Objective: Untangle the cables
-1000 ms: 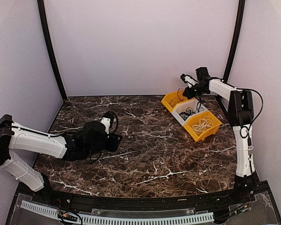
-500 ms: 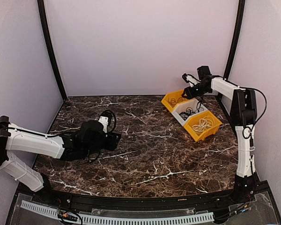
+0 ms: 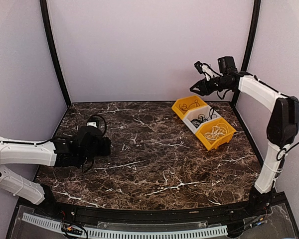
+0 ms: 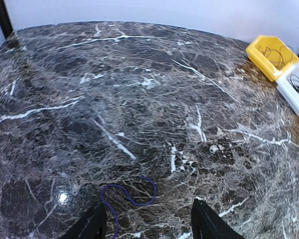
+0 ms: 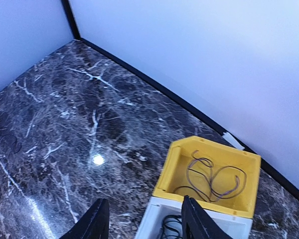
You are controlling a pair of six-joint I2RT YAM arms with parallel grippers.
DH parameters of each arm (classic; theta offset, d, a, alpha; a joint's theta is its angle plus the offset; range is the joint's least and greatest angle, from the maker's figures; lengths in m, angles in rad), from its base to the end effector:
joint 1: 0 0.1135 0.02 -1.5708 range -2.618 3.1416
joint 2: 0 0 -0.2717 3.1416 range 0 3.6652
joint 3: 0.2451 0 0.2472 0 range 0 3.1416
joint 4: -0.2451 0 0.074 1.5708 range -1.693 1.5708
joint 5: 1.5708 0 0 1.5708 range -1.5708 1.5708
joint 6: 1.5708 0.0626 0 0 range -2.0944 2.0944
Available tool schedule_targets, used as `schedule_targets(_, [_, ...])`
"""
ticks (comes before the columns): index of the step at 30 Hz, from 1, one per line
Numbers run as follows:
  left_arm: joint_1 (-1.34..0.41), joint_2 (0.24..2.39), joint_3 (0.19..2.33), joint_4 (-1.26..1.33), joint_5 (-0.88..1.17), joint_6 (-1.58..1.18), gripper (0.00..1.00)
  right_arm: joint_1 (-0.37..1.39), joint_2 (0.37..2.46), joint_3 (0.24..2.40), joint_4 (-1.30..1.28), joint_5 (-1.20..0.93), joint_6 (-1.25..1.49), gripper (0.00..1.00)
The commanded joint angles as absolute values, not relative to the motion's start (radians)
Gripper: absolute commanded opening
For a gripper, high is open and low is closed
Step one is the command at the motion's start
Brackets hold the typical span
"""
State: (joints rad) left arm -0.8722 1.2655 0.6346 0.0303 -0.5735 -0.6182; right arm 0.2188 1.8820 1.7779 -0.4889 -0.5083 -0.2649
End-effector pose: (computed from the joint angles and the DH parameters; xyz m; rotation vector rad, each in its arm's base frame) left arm 0.2008 -0.1863 0.2081 -0.0565 2.0774 -0.2890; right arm 0.4372 0.1284 0.3350 -0.7861 1.9729 0.5205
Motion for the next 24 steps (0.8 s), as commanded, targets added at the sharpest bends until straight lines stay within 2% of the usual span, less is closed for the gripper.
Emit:
schedule_targets(1, [-0.815, 1.183, 0.596, -0.111, -0.59, -0.762, 0.6, 0.328, 1.829, 1.663, -0.461, -0.603, -0.317, 0.5])
schedule_targets(8, [-0.707, 1.163, 0.524, -0.035, -0.391, -0.764, 0.64, 0.56, 1.818, 1.541, -0.483, -0.642, -0.414, 0.5])
schedule_targets(15, [-0.687, 1.274, 0.526, -0.014, -0.321, -0.734, 0.63, 0.716, 1.908, 1.566, -0.549, -0.641, -0.459, 0.48])
schedule_targets(19, [-0.68, 1.343, 0.524, 0.041, -0.278, -0.708, 0.58, 0.737, 1.927, 1.58, -0.564, -0.641, -0.464, 0.48])
schedule_targets(23, [-0.678, 1.412, 0.557, 0.054, -0.273, -0.664, 0.46, 0.739, 1.926, 1.561, -0.567, -0.651, -0.472, 0.48])
schedule_targets(24, [-0.679, 1.422, 0.564, 0.055, -0.271, -0.656, 0.4, 0.739, 1.923, 1.553, -0.566, -0.654, -0.476, 0.48])
